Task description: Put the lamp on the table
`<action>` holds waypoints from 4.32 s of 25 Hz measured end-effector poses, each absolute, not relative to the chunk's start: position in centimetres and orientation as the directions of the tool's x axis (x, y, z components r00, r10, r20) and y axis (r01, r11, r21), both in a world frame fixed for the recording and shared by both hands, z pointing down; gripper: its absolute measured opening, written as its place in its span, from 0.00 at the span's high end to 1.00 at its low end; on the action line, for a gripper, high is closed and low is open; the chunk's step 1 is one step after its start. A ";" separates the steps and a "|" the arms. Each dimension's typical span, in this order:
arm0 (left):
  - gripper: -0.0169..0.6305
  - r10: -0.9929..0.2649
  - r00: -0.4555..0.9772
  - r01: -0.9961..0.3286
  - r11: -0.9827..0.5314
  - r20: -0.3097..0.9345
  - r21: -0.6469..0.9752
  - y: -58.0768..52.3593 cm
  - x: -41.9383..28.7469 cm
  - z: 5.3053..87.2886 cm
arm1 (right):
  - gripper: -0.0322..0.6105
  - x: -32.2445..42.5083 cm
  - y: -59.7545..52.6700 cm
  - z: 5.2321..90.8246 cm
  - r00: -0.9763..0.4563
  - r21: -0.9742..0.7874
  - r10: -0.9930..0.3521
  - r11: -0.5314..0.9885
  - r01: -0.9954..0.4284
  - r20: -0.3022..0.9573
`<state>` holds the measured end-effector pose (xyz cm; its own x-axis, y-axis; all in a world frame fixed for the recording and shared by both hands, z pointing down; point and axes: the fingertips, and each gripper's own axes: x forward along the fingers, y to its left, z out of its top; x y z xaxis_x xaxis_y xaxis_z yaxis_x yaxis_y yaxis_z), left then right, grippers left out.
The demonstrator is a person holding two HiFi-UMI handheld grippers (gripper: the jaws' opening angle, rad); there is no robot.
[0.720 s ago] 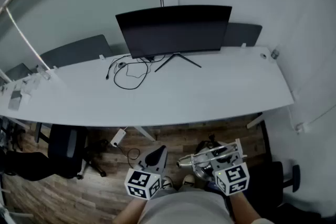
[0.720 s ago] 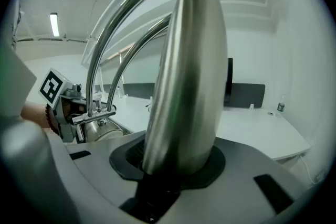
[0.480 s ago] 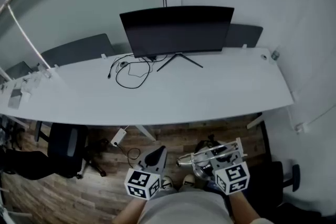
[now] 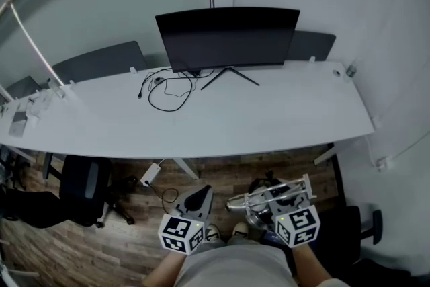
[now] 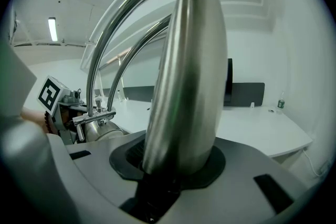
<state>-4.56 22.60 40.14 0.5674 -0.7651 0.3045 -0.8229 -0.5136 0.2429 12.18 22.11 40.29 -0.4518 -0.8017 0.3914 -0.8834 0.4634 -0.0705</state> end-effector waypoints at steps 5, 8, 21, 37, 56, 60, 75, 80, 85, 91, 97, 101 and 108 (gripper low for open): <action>0.97 -0.771 0.560 -0.828 -0.505 0.304 0.243 22.6 -4.0 40.2 | 0.74 12.6 22.0 40.2 -0.462 -0.067 -0.799 0.475 -0.877 0.384; 0.97 -0.775 0.550 -0.834 -0.496 0.310 0.240 22.7 -3.4 40.3 | 0.74 13.1 21.8 39.9 -0.474 -0.068 -0.795 0.487 -0.871 0.378; 0.97 -0.811 0.496 -0.867 -0.441 0.311 0.234 22.4 -2.2 40.7 | 0.74 15.1 19.4 39.8 -0.514 -0.049 -0.771 0.537 -0.842 0.376; 0.97 -0.773 0.567 -0.823 -0.512 0.285 0.246 7.8 -4.5 41.1 | 0.74 12.6 8.4 40.7 -0.463 -0.051 -0.790 0.486 -0.873 0.401; 0.97 -0.733 0.626 -0.779 -0.572 0.267 0.255 -3.0 -7.3 40.1 | 0.74 10.2 -2.6 37.8 -0.400 -0.049 -0.836 0.413 -0.909 0.375; 0.97 -0.749 0.605 -0.795 -0.549 0.269 0.258 -3.6 -6.7 39.9 | 0.74 10.5 -3.6 37.7 -0.425 -0.056 -0.822 0.438 -0.897 0.378; 0.97 -0.764 0.569 -0.821 -0.508 0.303 0.261 -6.3 -5.3 40.7 | 0.74 11.3 -7.8 38.8 -0.467 -0.066 -0.792 0.483 -0.873 0.393; 0.97 -0.767 0.557 -0.829 -0.494 0.318 0.261 -7.7 -5.6 41.3 | 0.74 11.4 -10.0 39.3 -0.468 -0.065 -0.791 0.484 -0.873 0.395; 0.97 -0.766 0.554 -0.832 -0.492 0.327 0.256 -9.3 -5.8 41.9 | 0.74 11.3 -12.3 40.1 -0.467 -0.062 -0.786 0.486 -0.872 0.404; 0.97 -0.763 0.552 -0.834 -0.494 0.337 0.248 -10.9 -5.7 42.8 | 0.74 10.9 -14.9 40.8 -0.468 -0.049 -0.782 0.494 -0.868 0.412; 0.97 -0.764 0.546 -0.837 -0.480 0.343 0.264 -12.4 -5.9 43.7 | 0.74 10.4 -17.0 42.3 -0.467 -0.062 -0.781 0.488 -0.871 0.414; 0.97 -0.769 0.534 -0.844 -0.464 0.351 0.268 -13.4 -6.4 44.8 | 0.74 9.9 -18.2 43.4 -0.467 -0.045 -0.776 0.497 -0.866 0.424; 0.97 -0.774 0.516 -0.855 -0.440 0.368 0.273 -14.7 -7.5 47.1 | 0.74 8.7 -19.9 45.1 -0.473 -0.040 -0.768 0.508 -0.861 0.432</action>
<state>-7.50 -14.74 47.06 0.5156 -0.7736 0.3684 -0.8554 -0.4399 0.2734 8.74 -19.90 45.07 -0.4727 -0.7681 0.4319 -0.8607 0.5075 -0.0395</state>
